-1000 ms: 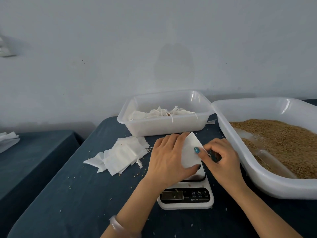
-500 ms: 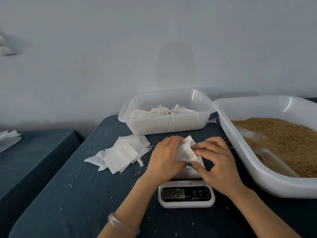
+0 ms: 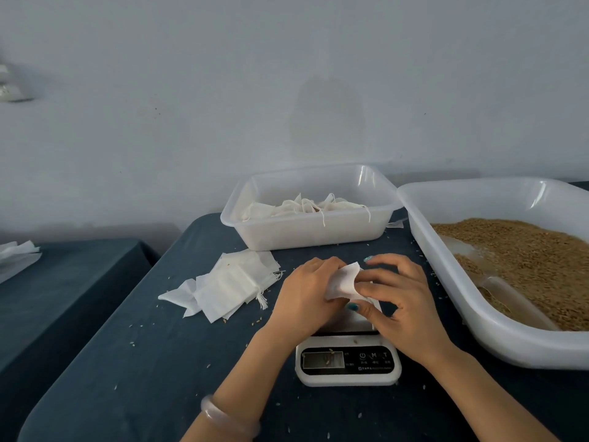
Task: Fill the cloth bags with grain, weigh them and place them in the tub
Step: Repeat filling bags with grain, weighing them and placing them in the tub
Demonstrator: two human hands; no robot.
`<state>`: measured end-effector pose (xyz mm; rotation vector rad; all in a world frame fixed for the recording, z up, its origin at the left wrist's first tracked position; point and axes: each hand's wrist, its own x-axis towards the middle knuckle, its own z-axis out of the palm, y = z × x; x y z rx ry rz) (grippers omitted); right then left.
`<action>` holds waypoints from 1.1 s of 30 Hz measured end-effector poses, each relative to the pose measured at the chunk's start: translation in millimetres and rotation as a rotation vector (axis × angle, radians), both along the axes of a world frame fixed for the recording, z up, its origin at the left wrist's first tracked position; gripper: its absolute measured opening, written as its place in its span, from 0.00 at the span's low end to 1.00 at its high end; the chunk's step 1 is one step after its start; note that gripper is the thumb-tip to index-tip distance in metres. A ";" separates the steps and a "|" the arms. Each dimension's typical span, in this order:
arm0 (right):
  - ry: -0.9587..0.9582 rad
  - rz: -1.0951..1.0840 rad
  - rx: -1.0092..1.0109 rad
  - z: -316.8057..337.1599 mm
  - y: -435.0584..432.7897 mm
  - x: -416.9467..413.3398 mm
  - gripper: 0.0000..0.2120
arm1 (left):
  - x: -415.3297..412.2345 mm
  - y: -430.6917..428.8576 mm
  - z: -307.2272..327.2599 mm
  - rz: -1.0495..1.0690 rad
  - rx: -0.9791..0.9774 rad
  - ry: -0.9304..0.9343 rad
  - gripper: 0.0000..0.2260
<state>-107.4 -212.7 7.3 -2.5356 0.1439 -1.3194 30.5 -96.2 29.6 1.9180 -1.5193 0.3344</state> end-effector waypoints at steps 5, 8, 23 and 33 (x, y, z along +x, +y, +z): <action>-0.081 0.050 0.039 6.0 2.7 -4.8 0.12 | 7.0 0.0 1.1 -0.007 -0.009 0.080 0.12; -0.174 0.038 0.124 10.3 2.9 -7.8 0.13 | 11.8 0.9 2.7 -0.008 -0.036 0.208 0.14; 0.048 -0.234 -0.022 66.6 19.1 -11.1 0.11 | 15.5 8.7 12.9 0.115 0.040 0.459 0.22; 1.264 -0.796 0.295 102.4 -116.9 -72.9 0.20 | 15.8 12.5 11.7 0.158 0.005 0.521 0.24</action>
